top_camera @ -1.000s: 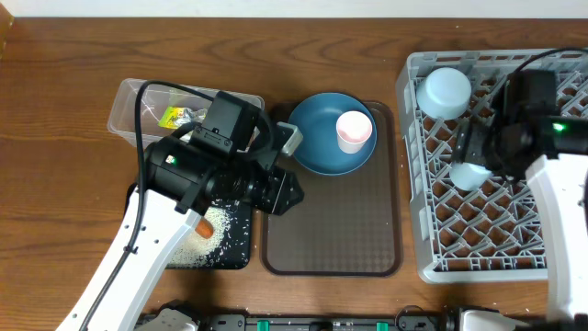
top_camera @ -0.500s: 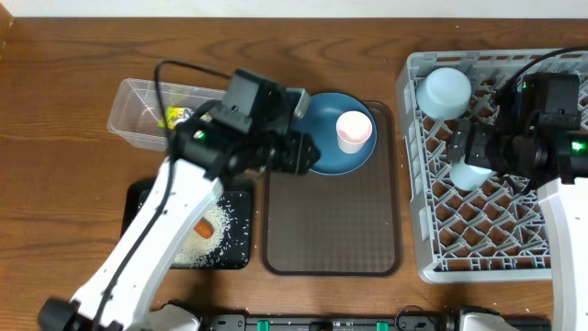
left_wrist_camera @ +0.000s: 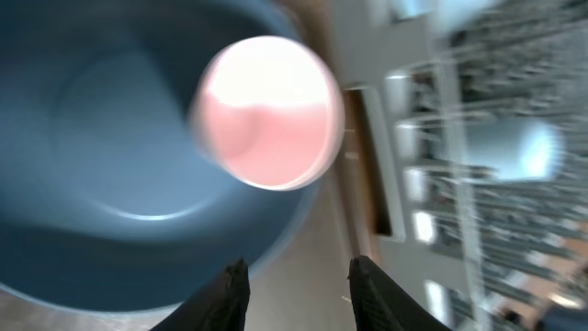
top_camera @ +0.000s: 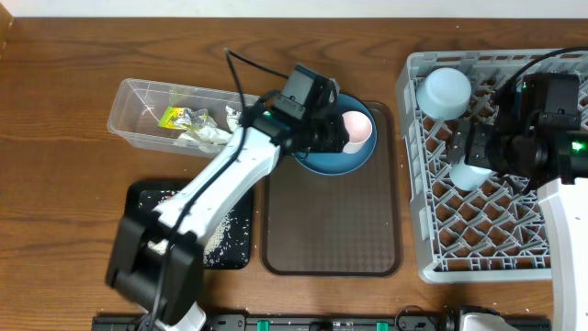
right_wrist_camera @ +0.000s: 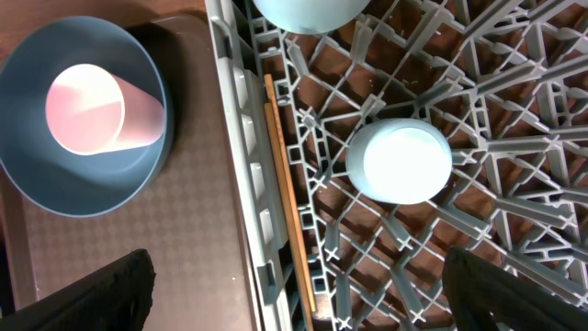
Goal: Sort waste into correct bins and load items into the dishwasher rack
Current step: 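Move the left gripper over the pink cup and grasp it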
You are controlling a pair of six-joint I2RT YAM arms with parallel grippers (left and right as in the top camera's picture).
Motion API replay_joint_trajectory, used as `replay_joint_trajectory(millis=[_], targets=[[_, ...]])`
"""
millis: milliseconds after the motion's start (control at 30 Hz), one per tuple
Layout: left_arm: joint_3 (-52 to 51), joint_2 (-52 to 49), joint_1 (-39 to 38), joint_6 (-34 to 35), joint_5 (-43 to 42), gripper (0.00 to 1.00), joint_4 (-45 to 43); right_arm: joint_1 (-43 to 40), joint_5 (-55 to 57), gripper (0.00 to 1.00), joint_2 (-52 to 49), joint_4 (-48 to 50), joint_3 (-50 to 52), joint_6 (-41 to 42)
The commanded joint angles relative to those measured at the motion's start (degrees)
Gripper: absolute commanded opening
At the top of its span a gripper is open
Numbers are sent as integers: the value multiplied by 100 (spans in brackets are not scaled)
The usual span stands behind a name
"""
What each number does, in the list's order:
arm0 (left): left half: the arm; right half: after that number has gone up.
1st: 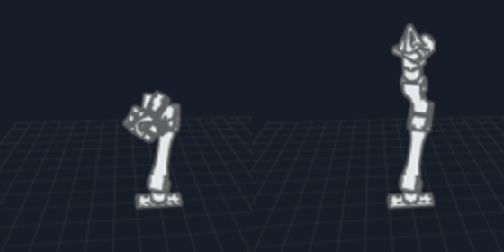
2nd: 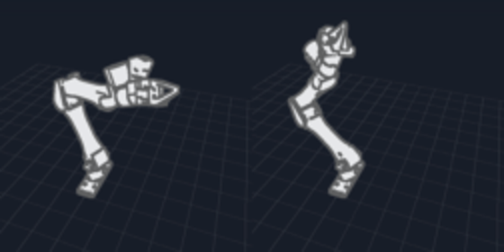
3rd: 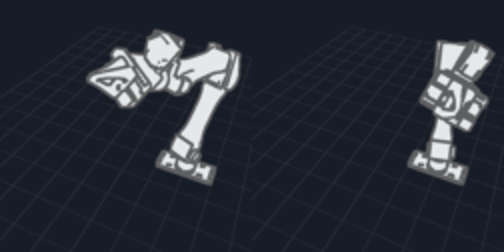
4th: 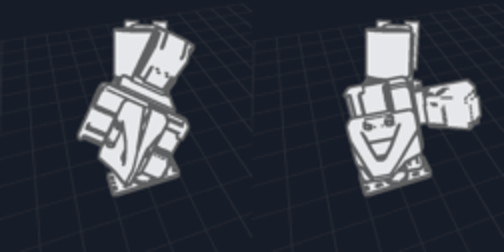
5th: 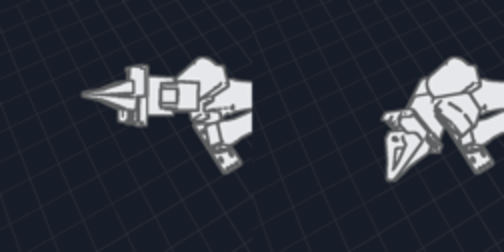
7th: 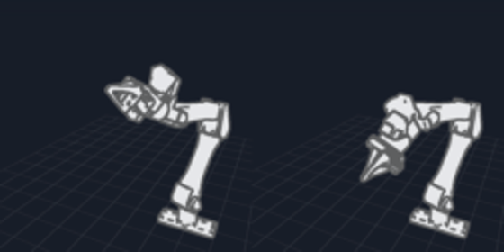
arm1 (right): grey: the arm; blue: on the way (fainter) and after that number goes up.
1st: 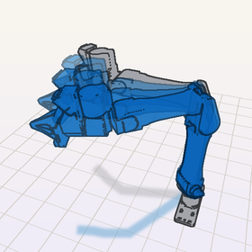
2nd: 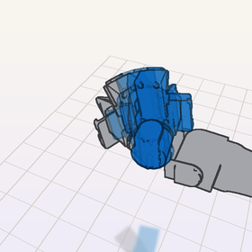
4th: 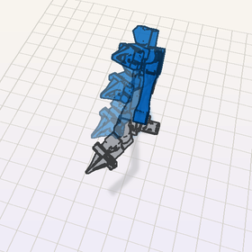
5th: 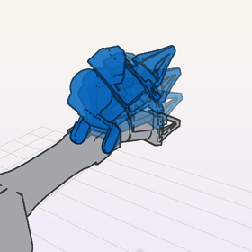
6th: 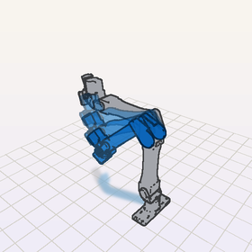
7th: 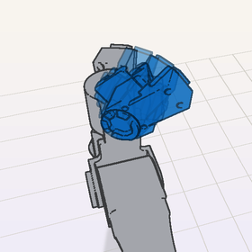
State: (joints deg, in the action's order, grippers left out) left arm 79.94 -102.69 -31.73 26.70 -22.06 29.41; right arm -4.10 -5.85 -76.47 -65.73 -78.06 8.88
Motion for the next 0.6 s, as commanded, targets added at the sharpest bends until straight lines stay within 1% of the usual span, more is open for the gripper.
replay_joint_trajectory(millis=[0,200,467,567], targets=[[-24,-249,-9,170,745,39,-24,-74,-44,99,17,-2,-98,-61],[-22,-658,-35,219,802,40,-411,-76,-44,99,15,-2,-98,-61],[-22,-780,-35,778,800,40,-984,-76,-44,99,17,-2,-98,-61],[-22,-780,-46,922,802,40,-1029,-76,-44,99,17,-2,-98,-61]])
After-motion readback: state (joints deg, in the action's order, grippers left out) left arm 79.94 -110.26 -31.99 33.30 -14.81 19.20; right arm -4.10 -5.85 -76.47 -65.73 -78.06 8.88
